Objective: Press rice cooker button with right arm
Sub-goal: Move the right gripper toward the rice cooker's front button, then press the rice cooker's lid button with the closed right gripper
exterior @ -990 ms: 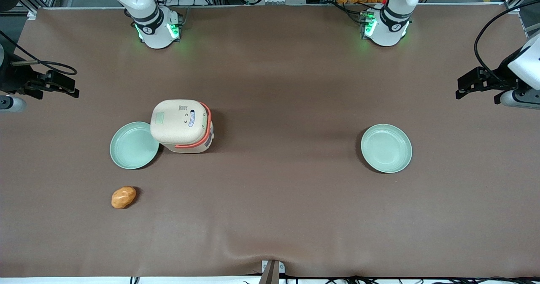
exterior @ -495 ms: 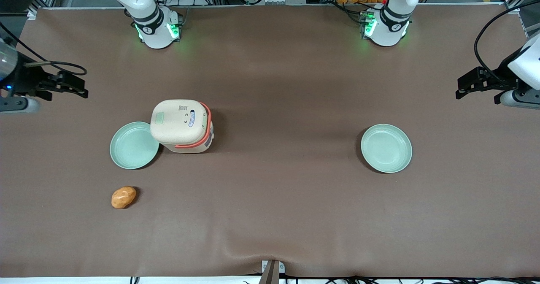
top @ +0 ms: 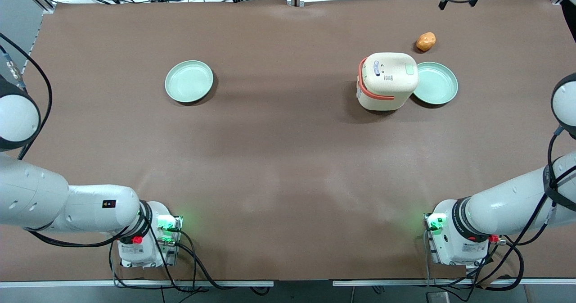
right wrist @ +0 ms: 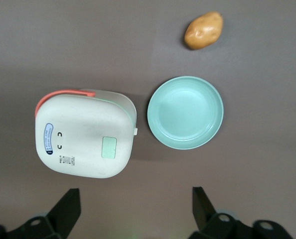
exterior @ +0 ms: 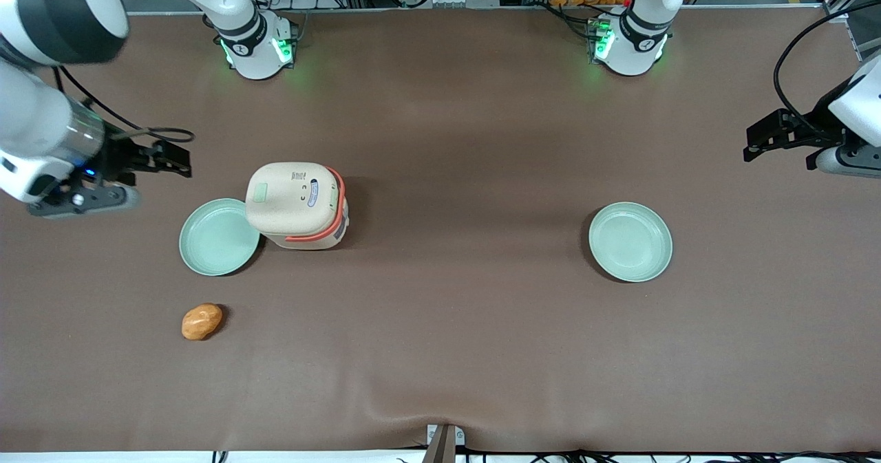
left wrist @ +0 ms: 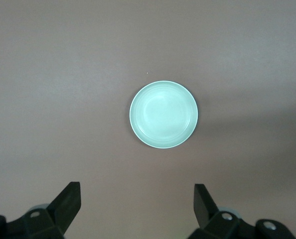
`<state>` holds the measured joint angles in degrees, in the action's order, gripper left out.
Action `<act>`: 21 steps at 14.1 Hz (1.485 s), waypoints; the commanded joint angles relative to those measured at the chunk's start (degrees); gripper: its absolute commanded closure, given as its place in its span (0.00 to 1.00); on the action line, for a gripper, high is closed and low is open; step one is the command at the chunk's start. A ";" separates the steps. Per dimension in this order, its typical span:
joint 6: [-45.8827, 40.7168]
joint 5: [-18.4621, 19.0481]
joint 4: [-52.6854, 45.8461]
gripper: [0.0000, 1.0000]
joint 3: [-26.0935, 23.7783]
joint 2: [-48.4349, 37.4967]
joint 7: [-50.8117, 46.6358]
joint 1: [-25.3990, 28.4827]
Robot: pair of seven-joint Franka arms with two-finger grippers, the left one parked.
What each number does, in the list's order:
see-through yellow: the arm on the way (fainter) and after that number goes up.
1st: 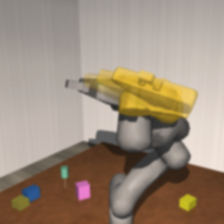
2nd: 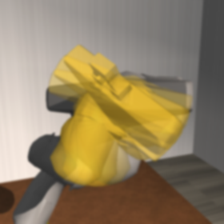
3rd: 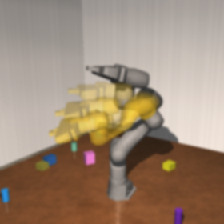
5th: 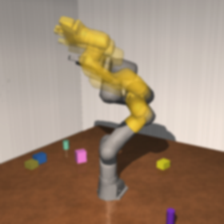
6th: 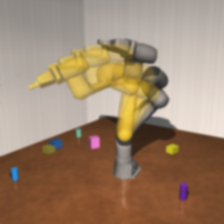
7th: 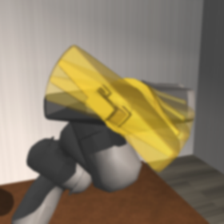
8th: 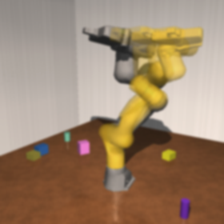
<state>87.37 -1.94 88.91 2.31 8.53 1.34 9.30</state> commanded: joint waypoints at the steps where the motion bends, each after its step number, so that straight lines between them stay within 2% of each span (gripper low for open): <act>1: 1.22 -0.87 2.40 0.57 0.42 1.23 -0.64 0.98; 2: 1.65 -0.87 3.19 0.72 0.33 1.84 -0.81 1.33; 3: 1.75 -1.22 3.72 0.80 0.33 2.37 -1.08 2.03; 5: 1.75 -1.75 4.86 0.84 0.33 3.51 -1.17 2.83; 6: 1.75 -3.14 5.48 0.87 0.33 4.39 -1.25 2.92; 8: 1.66 -6.48 5.66 0.88 0.42 6.41 -1.25 2.83; 16: 5.35 -6.58 6.54 0.89 0.42 12.91 -1.17 4.76; 21: 4.74 -6.50 6.54 0.91 0.50 13.01 -1.08 4.85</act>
<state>92.49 -7.82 95.30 2.31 22.22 0.60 13.73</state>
